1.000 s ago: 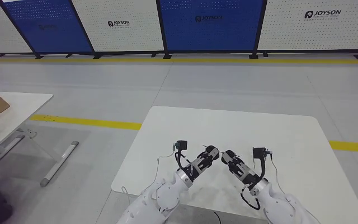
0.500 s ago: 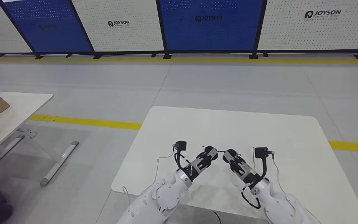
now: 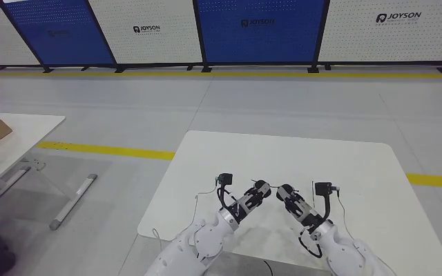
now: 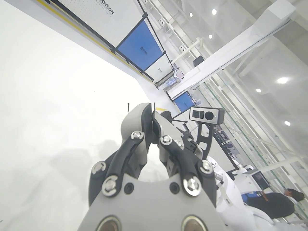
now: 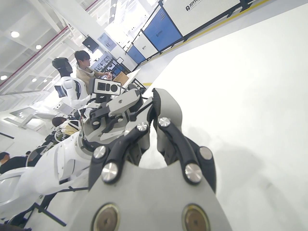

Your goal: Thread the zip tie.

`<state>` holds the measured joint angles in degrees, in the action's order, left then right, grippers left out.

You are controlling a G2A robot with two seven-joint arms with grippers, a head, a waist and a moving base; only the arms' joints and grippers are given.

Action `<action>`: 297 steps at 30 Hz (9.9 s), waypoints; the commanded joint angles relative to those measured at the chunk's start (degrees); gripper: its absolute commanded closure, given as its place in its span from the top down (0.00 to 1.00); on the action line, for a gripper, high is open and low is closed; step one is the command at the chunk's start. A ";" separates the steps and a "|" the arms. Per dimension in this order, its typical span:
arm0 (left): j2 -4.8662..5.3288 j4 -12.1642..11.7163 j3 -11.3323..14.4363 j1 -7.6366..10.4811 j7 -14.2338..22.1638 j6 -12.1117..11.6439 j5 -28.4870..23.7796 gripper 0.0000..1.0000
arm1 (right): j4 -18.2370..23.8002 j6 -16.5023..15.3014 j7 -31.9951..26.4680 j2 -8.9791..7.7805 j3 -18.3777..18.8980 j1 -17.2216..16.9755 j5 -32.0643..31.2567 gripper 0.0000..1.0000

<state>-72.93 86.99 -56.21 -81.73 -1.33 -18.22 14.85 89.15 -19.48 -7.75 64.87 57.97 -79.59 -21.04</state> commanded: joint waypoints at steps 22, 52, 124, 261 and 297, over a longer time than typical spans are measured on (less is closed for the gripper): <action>-0.07 0.14 0.23 0.44 0.87 1.51 0.74 0.00 | 0.78 0.00 0.05 0.54 0.90 -0.62 -1.02 0.00; -0.04 0.00 0.58 0.36 1.47 -0.98 0.92 0.00 | 0.33 0.00 -4.78 0.85 0.83 0.52 -2.15 0.00; -0.66 -0.75 1.93 0.84 -0.35 1.56 1.20 0.00 | 4.25 0.00 -0.77 -1.03 3.09 -2.28 -1.68 0.00; -2.47 -0.30 2.35 1.77 5.15 1.16 -26.98 0.00 | -0.35 2.56 2.18 2.52 3.99 -0.37 -21.97 0.32; -3.04 -0.27 3.07 1.02 4.55 -1.26 -25.09 0.00 | -0.82 1.22 2.36 3.23 4.75 -1.40 -23.69 0.00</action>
<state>-76.00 86.44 -53.05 -80.55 3.22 -19.52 -10.39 88.46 -18.26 -5.31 68.07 62.82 -81.05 -44.62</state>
